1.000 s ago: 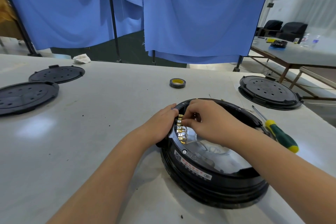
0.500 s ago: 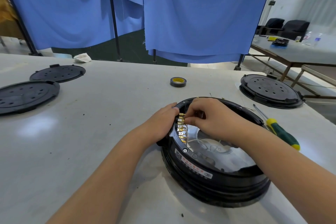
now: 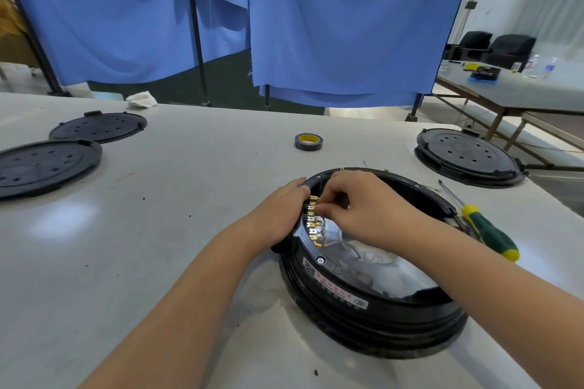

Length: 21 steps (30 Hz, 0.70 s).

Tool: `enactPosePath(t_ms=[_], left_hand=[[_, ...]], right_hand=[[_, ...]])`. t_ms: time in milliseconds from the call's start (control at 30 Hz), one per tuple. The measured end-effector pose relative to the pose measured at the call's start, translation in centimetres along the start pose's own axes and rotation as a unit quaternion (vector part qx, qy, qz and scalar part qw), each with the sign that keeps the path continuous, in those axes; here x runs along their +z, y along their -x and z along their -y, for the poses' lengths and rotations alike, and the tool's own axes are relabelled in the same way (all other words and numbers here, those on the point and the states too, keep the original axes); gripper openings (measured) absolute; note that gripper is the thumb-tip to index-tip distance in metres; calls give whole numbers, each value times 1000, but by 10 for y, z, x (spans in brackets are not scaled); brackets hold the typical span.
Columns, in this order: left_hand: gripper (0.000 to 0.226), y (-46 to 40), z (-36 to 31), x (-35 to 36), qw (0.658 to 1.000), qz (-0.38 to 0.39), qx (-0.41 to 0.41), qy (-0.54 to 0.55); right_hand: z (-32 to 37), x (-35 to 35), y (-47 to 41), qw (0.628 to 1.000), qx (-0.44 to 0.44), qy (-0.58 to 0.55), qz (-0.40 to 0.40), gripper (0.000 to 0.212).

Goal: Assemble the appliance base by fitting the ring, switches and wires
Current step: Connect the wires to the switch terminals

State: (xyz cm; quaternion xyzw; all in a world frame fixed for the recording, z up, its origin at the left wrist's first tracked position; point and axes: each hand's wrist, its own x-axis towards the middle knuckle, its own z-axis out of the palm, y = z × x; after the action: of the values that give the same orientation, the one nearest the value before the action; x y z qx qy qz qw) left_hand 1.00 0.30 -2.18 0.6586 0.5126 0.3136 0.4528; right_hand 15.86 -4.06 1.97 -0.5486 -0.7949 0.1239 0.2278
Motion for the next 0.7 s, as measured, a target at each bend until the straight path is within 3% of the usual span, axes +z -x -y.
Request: enactPosePath(t_ms=[200, 467, 700], left_hand=[[44, 1, -1, 0, 1000, 2, 0, 4], [27, 4, -2, -1, 999, 7, 41, 21], [29, 6, -5, -2, 999, -6, 37, 23]], right_hand=[[7, 2, 1, 1000, 13, 19, -9, 23], [2, 1, -1, 1000, -20, 12, 2, 9], [-5, -5, 0, 998, -12, -49, -35, 8]])
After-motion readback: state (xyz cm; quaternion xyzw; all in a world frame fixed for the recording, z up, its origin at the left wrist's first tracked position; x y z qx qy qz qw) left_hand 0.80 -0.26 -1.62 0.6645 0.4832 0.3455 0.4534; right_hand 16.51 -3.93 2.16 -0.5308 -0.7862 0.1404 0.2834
